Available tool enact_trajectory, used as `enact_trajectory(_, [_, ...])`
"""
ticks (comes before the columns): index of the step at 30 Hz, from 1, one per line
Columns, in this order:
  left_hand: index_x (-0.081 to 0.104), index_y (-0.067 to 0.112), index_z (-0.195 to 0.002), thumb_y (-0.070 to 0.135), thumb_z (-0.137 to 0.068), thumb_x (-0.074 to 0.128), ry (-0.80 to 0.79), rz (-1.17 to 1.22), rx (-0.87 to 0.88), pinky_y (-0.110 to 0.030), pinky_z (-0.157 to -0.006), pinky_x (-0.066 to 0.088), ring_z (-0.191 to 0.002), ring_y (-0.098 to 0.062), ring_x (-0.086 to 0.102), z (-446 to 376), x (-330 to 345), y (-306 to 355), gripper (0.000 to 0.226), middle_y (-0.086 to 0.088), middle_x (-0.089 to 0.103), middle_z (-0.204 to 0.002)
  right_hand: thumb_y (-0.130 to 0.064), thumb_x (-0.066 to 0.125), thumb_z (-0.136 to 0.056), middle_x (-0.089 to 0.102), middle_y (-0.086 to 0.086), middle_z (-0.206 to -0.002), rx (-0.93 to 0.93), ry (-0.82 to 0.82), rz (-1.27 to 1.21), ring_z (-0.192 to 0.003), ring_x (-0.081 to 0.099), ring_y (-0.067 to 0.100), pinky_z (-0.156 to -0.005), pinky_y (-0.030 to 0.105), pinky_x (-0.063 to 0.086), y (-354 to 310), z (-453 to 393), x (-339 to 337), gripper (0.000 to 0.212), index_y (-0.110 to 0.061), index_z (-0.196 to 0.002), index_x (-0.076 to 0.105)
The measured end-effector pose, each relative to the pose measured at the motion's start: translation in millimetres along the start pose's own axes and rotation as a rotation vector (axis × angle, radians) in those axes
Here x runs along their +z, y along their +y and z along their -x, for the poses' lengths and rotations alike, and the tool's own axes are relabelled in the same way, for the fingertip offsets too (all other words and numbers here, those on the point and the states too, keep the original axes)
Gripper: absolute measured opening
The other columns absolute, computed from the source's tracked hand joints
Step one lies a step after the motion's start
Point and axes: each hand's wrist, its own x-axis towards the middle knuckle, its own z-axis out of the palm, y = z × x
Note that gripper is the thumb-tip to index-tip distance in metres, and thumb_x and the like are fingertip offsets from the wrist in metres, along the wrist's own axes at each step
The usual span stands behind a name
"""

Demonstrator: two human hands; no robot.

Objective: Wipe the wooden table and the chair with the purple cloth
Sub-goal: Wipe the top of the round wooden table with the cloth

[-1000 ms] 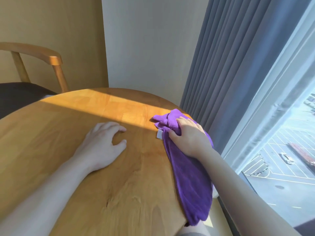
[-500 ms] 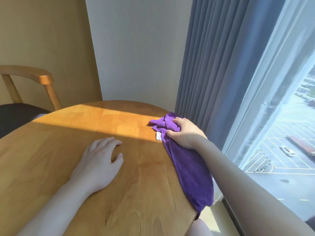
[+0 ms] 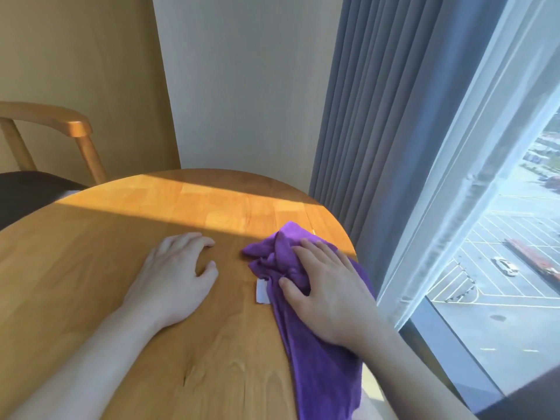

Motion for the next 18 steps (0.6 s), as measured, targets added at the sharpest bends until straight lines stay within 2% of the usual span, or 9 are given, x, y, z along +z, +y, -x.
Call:
enact_trajectory(4, [0.045,0.037,-0.141,0.046,-0.096,0.043,0.008,-0.011,0.002,-0.037,-0.117,0.027,-0.142,-0.012,0.025,0,2,-2,0.046,0.014,0.037,-0.153,-0.074,0.036,-0.085,0.023,-0.022,-0.164,-0.066,-0.053,-0.078,-0.154,0.009,0.005,-0.126,0.032,0.004,-16,39,-2,0.073,-0.041,-0.15,0.036])
enact_trajectory(8, [0.046,0.036,-0.141,0.045,-0.096,0.045,0.012,-0.007,0.013,-0.037,-0.117,0.027,-0.142,-0.012,0.026,-1,2,-1,0.046,0.013,0.039,-0.153,-0.08,0.046,-0.079,0.026,-0.033,-0.159,-0.119,-0.065,-0.156,-0.151,0.008,-0.006,-0.125,0.029,0.006,-10,50,-4,0.077,-0.049,-0.148,0.038])
enact_trajectory(11, [0.043,0.036,-0.143,0.047,-0.097,0.041,-0.008,-0.006,0.003,-0.038,-0.118,0.025,-0.144,-0.011,0.023,-2,0,-1,0.048,0.014,0.036,-0.155,-0.071,0.052,-0.082,0.035,-0.027,-0.157,-0.112,-0.096,-0.157,-0.15,0.018,-0.003,-0.124,0.029,0.014,8,20,-10,0.069,-0.044,-0.145,0.047])
enact_trajectory(14, [0.042,0.035,-0.145,0.049,-0.098,0.037,-0.032,-0.009,0.002,-0.04,-0.119,0.024,-0.145,-0.012,0.021,-2,-1,0,0.049,0.013,0.034,-0.156,-0.053,0.064,-0.087,0.045,-0.014,-0.155,-0.024,-0.081,-0.167,-0.148,0.031,0.011,-0.121,0.033,0.023,30,-23,-19,0.057,-0.034,-0.141,0.056])
enact_trajectory(18, [0.042,0.033,-0.146,0.047,-0.099,0.038,-0.039,-0.012,0.001,-0.042,-0.119,0.025,-0.146,-0.014,0.021,-1,-1,2,0.049,0.011,0.034,-0.157,-0.043,0.061,-0.09,0.051,-0.005,-0.151,0.096,-0.084,-0.128,-0.145,0.036,0.022,-0.118,0.037,0.024,40,-54,-17,0.048,-0.024,-0.134,0.06])
